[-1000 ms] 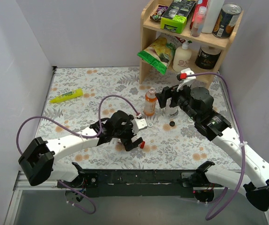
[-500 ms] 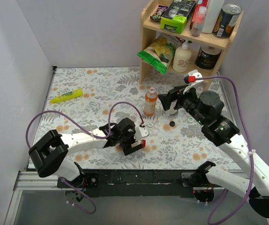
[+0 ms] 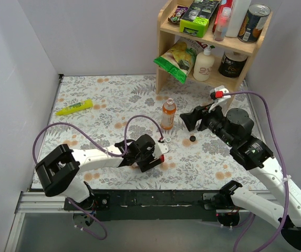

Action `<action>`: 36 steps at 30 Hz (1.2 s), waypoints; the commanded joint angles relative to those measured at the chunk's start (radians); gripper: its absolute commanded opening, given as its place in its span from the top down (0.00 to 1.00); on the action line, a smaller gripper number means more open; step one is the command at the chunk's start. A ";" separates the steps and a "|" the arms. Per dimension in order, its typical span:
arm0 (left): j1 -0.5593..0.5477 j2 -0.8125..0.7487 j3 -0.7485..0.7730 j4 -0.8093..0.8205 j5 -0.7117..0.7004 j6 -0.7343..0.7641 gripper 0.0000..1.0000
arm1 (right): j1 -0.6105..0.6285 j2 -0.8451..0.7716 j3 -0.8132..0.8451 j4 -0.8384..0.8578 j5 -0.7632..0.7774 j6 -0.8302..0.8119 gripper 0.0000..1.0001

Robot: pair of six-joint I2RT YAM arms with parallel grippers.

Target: Unscrew the bottle caps

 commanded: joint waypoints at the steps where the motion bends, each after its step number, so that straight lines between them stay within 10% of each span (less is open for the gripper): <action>1: -0.009 -0.158 0.022 0.058 0.089 -0.082 0.46 | -0.005 -0.055 -0.033 -0.022 -0.064 0.136 0.24; 14: 0.008 -0.421 -0.010 0.560 0.163 -0.386 0.43 | -0.004 -0.020 -0.021 0.248 -0.306 0.410 0.17; 36: 0.089 -0.473 -0.042 0.589 0.221 -0.493 0.43 | 0.019 0.052 -0.058 0.246 -0.320 0.415 0.30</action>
